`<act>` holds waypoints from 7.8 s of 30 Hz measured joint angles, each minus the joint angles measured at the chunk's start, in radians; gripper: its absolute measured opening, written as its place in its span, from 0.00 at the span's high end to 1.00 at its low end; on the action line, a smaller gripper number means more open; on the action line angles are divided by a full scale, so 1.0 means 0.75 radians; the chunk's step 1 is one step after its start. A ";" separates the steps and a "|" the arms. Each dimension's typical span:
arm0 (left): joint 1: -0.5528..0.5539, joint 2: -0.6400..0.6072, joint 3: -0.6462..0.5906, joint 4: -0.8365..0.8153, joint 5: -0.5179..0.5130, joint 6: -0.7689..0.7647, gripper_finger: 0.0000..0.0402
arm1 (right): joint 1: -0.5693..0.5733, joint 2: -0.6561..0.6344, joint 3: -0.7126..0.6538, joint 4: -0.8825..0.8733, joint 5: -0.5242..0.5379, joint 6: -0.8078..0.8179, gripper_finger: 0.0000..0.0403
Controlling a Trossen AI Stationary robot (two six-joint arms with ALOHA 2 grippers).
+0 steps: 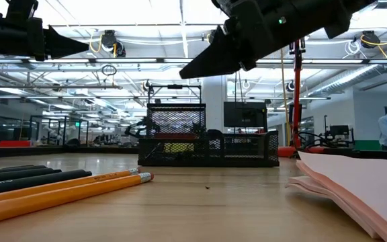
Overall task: Pick and place office supplies into organizer
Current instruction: Put the red scissors into the black desk organizer
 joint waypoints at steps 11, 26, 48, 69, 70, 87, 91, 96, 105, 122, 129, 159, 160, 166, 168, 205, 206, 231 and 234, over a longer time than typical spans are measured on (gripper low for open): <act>0.000 0.000 -0.001 0.087 -0.022 0.001 0.88 | 0.001 -0.278 -0.400 0.476 -0.101 0.035 0.99; 0.000 0.000 -0.001 -0.073 0.060 -0.216 0.88 | -0.081 -0.620 -0.778 0.715 -0.092 0.109 0.99; -0.134 0.048 0.140 -0.621 0.355 -0.533 0.92 | -0.123 -0.620 -0.782 0.704 -0.063 0.099 0.99; -0.524 0.990 0.369 -0.820 0.480 -1.263 0.99 | -0.169 -0.619 -0.781 0.693 -0.066 0.048 0.99; -0.539 1.032 0.402 -0.818 0.526 -1.281 0.99 | -0.169 -0.619 -0.781 0.693 -0.066 0.048 0.99; -0.874 1.535 0.840 -1.006 0.314 -1.423 0.88 | -0.168 -0.618 -0.780 0.692 -0.067 0.073 0.99; -0.875 1.557 0.840 -1.030 0.365 -1.453 0.79 | -0.168 -0.618 -0.780 0.678 -0.067 0.073 0.99; -0.876 1.563 0.840 -1.037 0.487 -1.470 0.70 | -0.168 -0.619 -0.780 0.670 -0.066 0.073 0.99; -0.877 1.563 0.840 -1.191 0.542 -1.692 0.63 | -0.168 -0.618 -0.780 0.669 -0.066 0.078 0.99; -0.950 1.563 0.746 -1.253 0.664 -2.178 0.63 | -0.168 -0.618 -0.780 0.664 -0.064 0.078 0.99; -0.952 1.563 0.746 -1.253 0.611 -2.242 0.63 | -0.168 -0.618 -0.780 0.664 -0.064 0.082 0.99; -0.925 1.816 0.749 -1.155 0.508 -2.209 0.82 | -0.168 -0.619 -0.780 0.663 -0.064 0.083 0.99; -0.925 1.817 0.748 -1.151 0.485 -2.194 0.86 | -0.168 -0.618 -0.780 0.663 -0.064 0.083 0.99; -0.936 1.832 0.738 -1.086 0.243 -2.103 0.96 | -0.168 -0.618 -0.780 0.663 -0.064 0.083 0.99; -0.933 1.834 0.736 -1.069 0.188 -2.049 0.94 | -0.169 -0.618 -0.780 0.663 -0.064 0.080 0.99; -0.041 1.743 1.083 0.212 -0.193 0.441 0.95 | -0.169 -0.618 -0.780 0.663 -0.064 0.074 0.99; -0.011 1.743 1.087 0.262 -0.152 0.482 0.95 | -0.169 -0.618 -0.780 0.663 -0.064 0.074 0.99; 0.329 1.794 1.096 0.299 0.516 0.521 0.96 | -0.169 -0.619 -0.780 0.634 -0.063 -0.001 0.99; 0.321 1.839 1.096 0.339 0.539 0.576 0.98 | -0.176 -0.618 -0.780 0.631 -0.061 -0.003 0.99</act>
